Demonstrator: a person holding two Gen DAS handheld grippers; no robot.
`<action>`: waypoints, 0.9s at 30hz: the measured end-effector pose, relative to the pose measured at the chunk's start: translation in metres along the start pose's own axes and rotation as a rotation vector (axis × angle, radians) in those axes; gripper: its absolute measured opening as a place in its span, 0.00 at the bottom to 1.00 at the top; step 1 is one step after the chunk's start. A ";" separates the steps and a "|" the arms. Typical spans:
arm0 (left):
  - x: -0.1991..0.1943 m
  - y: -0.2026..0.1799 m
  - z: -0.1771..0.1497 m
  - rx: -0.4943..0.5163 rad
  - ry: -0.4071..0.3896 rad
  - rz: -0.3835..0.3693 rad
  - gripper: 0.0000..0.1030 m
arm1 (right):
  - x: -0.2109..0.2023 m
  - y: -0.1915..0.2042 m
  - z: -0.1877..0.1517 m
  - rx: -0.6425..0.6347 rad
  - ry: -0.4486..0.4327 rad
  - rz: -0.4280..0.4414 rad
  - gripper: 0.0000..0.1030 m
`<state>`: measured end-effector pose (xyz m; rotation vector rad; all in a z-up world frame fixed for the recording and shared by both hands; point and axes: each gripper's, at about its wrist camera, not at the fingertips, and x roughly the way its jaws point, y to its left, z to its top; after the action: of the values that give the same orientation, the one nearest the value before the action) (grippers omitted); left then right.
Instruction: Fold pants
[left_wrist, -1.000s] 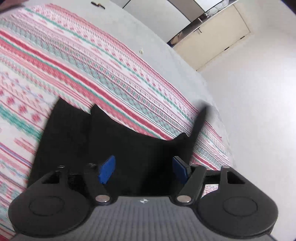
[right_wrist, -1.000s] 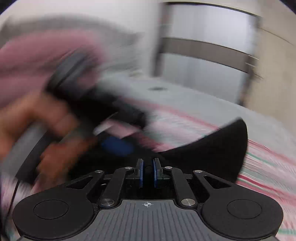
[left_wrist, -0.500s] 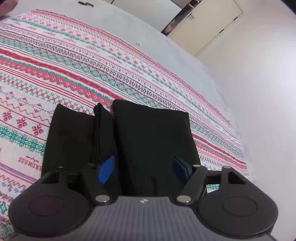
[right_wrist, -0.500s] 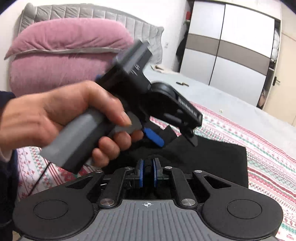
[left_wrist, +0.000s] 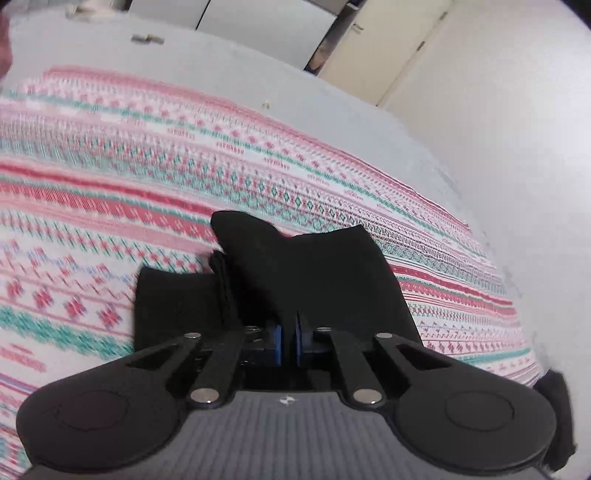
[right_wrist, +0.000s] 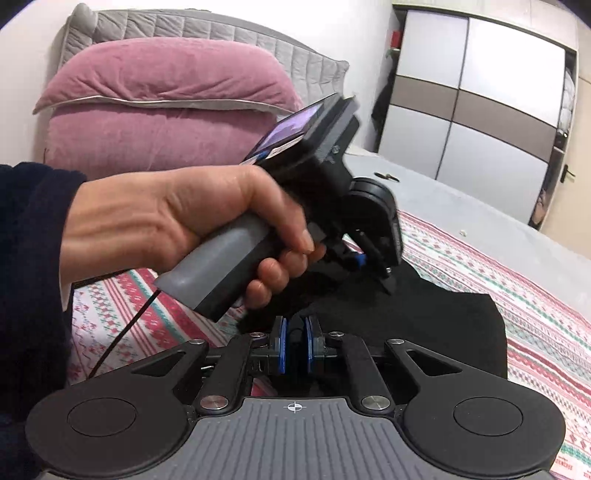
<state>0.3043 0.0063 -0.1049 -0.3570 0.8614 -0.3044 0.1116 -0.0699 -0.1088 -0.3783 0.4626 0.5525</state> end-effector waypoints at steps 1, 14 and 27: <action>-0.004 -0.001 0.000 0.015 -0.008 0.010 0.25 | 0.001 0.003 0.001 0.000 -0.002 0.007 0.11; -0.028 0.010 -0.013 0.088 0.001 0.135 0.27 | 0.016 0.024 0.000 0.005 0.048 0.089 0.11; -0.026 0.023 -0.009 0.060 -0.031 0.237 0.56 | 0.034 0.012 -0.001 0.156 0.050 0.149 0.13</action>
<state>0.2840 0.0358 -0.1028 -0.2004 0.8530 -0.1046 0.1296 -0.0472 -0.1298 -0.2094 0.5809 0.6477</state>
